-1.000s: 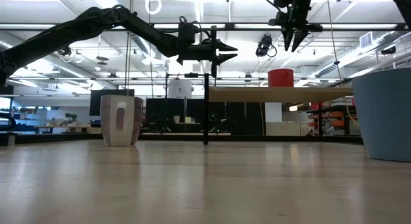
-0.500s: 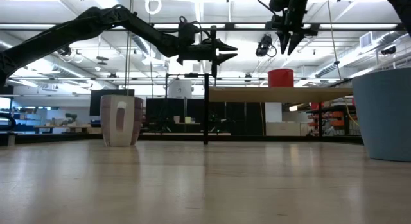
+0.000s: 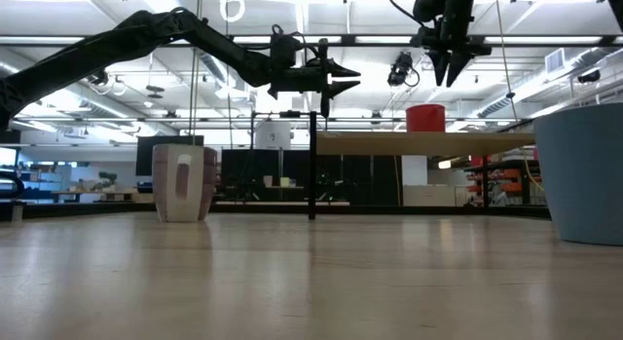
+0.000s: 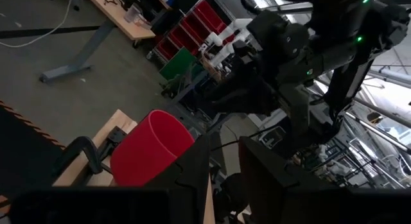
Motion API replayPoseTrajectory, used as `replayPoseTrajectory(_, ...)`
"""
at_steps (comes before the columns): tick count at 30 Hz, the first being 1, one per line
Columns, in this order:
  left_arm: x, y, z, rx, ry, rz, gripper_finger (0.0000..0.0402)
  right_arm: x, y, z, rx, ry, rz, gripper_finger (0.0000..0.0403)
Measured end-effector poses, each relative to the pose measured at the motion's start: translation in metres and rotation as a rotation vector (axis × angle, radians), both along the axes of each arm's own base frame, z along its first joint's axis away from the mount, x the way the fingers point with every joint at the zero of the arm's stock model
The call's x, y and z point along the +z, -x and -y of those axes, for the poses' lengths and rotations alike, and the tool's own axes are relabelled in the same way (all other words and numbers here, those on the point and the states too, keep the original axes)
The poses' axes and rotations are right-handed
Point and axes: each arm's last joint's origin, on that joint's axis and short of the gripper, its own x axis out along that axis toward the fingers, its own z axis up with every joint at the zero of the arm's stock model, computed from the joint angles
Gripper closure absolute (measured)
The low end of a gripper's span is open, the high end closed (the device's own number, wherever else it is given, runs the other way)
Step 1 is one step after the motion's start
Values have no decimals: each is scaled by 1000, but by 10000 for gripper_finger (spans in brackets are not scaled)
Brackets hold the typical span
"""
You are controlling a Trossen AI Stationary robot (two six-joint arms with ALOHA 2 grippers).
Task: Stack small to large cups/mugs on shelf
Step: Put the red mug on the shelf
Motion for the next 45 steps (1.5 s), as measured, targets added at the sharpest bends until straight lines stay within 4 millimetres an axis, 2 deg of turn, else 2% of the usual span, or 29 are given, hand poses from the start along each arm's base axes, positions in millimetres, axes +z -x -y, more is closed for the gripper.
replayPoseTrajectory(11,0,0,0,0,1,0,306,-28,-2,11,2,-34,-27,280)
replayPoseTrajectory(45,0,0,0,0,7,-1,304,-35,-8,20,3,-19,-16,280)
